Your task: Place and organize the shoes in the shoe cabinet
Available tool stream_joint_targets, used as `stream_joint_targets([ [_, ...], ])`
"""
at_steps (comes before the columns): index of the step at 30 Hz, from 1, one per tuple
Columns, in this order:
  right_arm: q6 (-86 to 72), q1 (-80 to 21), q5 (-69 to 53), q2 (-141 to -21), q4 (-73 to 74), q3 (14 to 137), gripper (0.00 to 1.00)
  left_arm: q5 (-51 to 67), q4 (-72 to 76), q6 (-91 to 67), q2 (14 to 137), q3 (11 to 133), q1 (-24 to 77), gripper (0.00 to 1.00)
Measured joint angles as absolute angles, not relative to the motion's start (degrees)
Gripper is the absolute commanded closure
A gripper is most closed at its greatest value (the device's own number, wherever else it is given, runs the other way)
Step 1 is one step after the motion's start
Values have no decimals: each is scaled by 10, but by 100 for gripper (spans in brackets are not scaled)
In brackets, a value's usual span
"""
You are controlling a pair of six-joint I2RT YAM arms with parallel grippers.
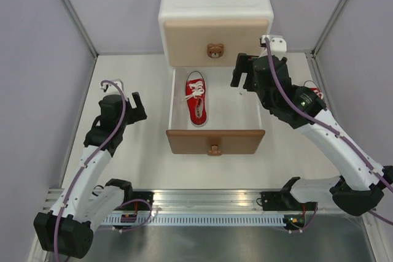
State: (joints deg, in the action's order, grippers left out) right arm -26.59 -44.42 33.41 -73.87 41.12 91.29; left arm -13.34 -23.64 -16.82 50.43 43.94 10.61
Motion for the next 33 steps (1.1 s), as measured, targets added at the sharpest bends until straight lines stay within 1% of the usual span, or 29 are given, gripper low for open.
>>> stream_joint_targets([
  [10, -226, -265, 382, -656, 420, 821, 2, -128, -244, -168, 469, 437, 106, 1],
  [18, -227, -67, 335, -661, 403, 745, 2, -108, -258, -168, 409, 433, 106, 1],
  [22, -249, 27, 290, -671, 378, 702, 2, -101, -261, -168, 401, 419, 106, 2],
  [25, -267, 76, 267, -688, 354, 673, 2, -100, -264, -168, 403, 406, 106, 1],
  [33, -312, 173, 220, -783, 316, 639, 3, -102, -267, -161, 403, 399, 108, 1],
])
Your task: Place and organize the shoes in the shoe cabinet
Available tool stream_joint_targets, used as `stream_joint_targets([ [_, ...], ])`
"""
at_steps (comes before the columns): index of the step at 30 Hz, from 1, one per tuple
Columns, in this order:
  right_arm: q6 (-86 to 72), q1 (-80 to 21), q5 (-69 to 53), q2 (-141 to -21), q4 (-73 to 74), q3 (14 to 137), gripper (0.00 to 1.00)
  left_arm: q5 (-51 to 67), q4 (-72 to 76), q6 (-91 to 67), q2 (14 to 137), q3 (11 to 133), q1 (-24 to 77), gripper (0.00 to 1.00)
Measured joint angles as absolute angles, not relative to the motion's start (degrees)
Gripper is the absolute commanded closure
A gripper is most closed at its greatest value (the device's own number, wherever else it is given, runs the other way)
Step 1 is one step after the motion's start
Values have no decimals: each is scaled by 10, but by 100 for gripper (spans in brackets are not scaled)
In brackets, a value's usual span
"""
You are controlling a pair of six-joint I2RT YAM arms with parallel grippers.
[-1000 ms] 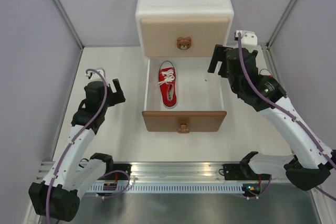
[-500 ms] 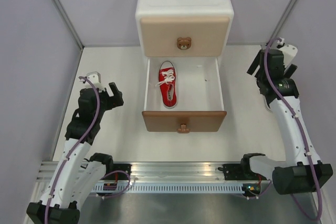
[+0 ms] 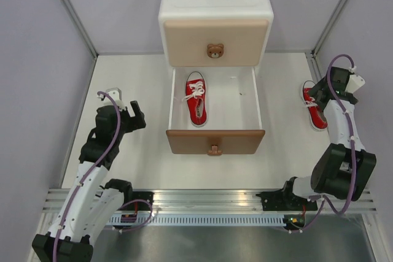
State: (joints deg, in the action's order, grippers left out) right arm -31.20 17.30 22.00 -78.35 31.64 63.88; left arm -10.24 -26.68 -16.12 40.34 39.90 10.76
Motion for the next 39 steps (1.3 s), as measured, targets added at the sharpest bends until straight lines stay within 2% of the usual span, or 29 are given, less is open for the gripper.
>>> stream_joint_targets([
  [15, -306, 207, 163, -938, 267, 638, 7, -112, -267, -153, 399, 399, 125, 1],
  [22, -281, 212, 141, -983, 248, 640, 13, -118, -267, -152, 399, 399, 128, 1],
  [28, -265, 209, 77, -995, 241, 642, 22, -119, -267, -151, 402, 399, 128, 2],
  [34, -259, 164, 20, -995, 260, 665, 26, -119, -267, -149, 406, 399, 129, 2],
  [39, -259, 137, -7, -994, 261, 686, 24, -119, -267, -149, 406, 399, 129, 2],
])
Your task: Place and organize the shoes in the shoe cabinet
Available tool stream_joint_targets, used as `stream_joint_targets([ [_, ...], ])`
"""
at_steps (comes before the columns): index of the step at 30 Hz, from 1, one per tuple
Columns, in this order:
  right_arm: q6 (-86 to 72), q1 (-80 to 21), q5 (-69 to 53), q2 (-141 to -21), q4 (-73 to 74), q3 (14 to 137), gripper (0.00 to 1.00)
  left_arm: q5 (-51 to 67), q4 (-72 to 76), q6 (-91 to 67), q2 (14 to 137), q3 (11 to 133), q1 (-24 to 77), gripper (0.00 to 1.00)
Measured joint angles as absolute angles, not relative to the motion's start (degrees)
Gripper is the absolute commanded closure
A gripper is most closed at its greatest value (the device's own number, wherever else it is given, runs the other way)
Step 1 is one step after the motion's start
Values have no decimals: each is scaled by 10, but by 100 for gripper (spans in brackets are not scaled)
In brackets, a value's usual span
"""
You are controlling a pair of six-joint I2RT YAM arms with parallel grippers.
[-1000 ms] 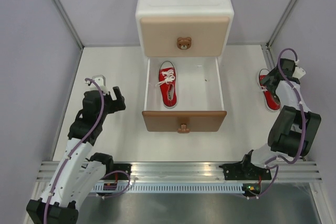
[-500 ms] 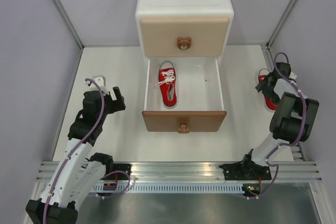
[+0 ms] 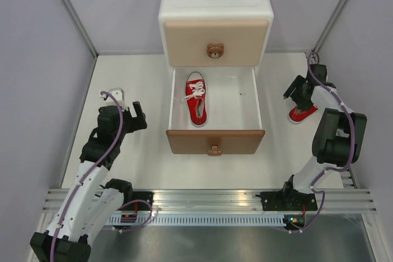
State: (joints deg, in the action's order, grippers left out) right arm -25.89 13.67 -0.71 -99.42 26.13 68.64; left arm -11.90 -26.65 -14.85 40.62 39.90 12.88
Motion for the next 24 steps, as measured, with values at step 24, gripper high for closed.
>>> stream_joint_targets([
  [24, -344, 145, 171, -916, 258, 585, 46, -119, -267, -149, 410, 399, 129, 2],
])
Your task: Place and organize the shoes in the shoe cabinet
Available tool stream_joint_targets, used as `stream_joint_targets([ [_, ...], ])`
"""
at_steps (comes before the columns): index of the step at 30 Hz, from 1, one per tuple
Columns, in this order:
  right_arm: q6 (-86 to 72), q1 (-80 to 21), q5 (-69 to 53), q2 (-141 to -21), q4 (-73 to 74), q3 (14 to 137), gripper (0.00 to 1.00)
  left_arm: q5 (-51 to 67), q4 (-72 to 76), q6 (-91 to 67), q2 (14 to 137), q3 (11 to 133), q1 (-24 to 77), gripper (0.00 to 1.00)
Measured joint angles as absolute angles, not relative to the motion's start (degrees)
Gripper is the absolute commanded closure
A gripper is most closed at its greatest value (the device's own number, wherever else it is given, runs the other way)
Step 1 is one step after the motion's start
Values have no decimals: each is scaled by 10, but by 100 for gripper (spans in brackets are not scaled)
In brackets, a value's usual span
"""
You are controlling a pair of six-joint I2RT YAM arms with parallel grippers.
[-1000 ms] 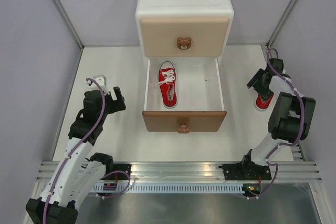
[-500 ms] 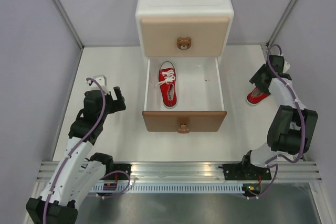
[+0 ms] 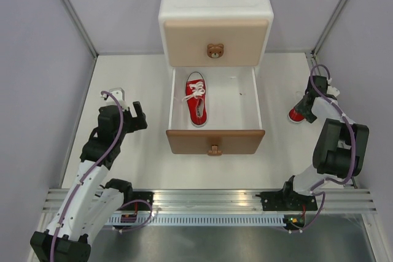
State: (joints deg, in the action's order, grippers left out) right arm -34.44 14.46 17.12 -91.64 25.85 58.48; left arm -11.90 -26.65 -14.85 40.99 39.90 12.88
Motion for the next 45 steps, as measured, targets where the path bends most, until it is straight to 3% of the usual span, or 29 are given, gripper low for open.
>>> stream_joint_targets([
  [7, -363, 156, 161, -955, 219, 568, 51, -119, -267, -148, 410, 399, 129, 2],
  [10, -366, 160, 154, -966, 200, 566, 62, -119, -267, -148, 410, 399, 129, 2],
  [14, -362, 164, 159, -965, 203, 565, 88, -119, -267, -149, 412, 399, 129, 2],
  [17, -356, 166, 169, -960, 215, 565, 99, -119, -267, -148, 413, 399, 129, 2],
  [25, -340, 164, 177, -915, 280, 568, 99, -119, -267, -149, 413, 399, 129, 2],
  [45, -277, 140, 124, -653, 376, 715, 99, -119, -267, -149, 422, 399, 129, 2],
])
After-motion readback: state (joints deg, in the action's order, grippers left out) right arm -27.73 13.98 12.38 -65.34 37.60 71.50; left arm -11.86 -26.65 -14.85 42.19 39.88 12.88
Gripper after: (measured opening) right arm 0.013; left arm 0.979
